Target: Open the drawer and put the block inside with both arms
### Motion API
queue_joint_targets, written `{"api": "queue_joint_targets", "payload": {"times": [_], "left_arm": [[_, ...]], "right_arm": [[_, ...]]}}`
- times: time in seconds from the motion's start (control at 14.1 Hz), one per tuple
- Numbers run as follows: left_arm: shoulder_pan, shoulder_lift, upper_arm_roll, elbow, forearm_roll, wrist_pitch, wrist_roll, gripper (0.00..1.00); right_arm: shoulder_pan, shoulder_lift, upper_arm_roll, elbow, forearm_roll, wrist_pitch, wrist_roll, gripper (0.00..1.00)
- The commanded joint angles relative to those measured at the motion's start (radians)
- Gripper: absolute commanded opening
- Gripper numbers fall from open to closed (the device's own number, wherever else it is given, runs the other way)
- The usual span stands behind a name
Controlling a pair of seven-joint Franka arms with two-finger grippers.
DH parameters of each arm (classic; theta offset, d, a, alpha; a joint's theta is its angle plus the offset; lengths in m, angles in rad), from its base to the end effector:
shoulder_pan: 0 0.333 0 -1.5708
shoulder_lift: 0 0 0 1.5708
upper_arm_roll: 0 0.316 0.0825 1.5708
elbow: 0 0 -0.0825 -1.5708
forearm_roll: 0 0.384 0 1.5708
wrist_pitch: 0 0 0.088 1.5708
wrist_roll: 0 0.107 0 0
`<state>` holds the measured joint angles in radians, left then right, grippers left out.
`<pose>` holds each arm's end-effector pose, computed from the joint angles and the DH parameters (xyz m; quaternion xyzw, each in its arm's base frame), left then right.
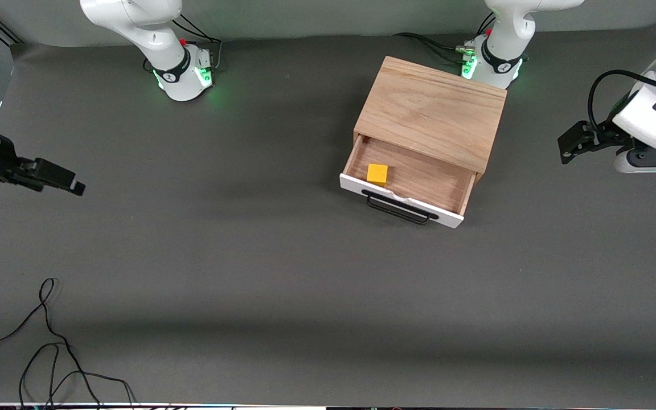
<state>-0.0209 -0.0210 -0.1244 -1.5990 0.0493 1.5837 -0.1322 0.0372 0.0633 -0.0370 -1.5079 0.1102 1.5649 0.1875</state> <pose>0.5439 -0.0751 0.6239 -0.9996 0.0068 -0.0063 0.0253 0.5737 0.0127 0.6186 -0.9942 0.0932 0.0082 0.0534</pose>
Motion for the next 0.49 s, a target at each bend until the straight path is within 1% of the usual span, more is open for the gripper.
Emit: {"api": "queue_joint_targets", "payload": {"times": [0.0, 0.07, 0.14, 0.28, 0.35, 0.42], "left_arm": [[-0.002, 0.015, 0.005, 0.027, 0.003, -0.010, 0.012, 1.00], [0.001, 0.015, 0.006, 0.027, 0.003, -0.013, 0.014, 1.00], [-0.001, 0.015, 0.005, 0.027, 0.003, -0.014, 0.013, 1.00], [-0.004, 0.015, 0.005, 0.027, 0.004, -0.014, 0.002, 1.00], [-0.004, 0.015, 0.005, 0.027, 0.004, -0.014, 0.003, 1.00], [-0.004, 0.015, 0.005, 0.027, 0.004, -0.014, 0.003, 1.00]], "right_arm": [[-0.097, -0.169, 0.104, -0.237, -0.056, 0.067, -0.016, 1.00], [-0.117, -0.221, 0.123, -0.317, -0.056, 0.127, -0.023, 1.00], [-0.117, -0.247, 0.126, -0.365, -0.056, 0.153, -0.066, 1.00], [-0.119, -0.240, 0.111, -0.379, -0.055, 0.153, -0.172, 1.00], [-0.117, -0.232, 0.094, -0.376, -0.055, 0.156, -0.181, 1.00], [-0.115, -0.234, 0.091, -0.376, -0.056, 0.155, -0.184, 1.00]]}}
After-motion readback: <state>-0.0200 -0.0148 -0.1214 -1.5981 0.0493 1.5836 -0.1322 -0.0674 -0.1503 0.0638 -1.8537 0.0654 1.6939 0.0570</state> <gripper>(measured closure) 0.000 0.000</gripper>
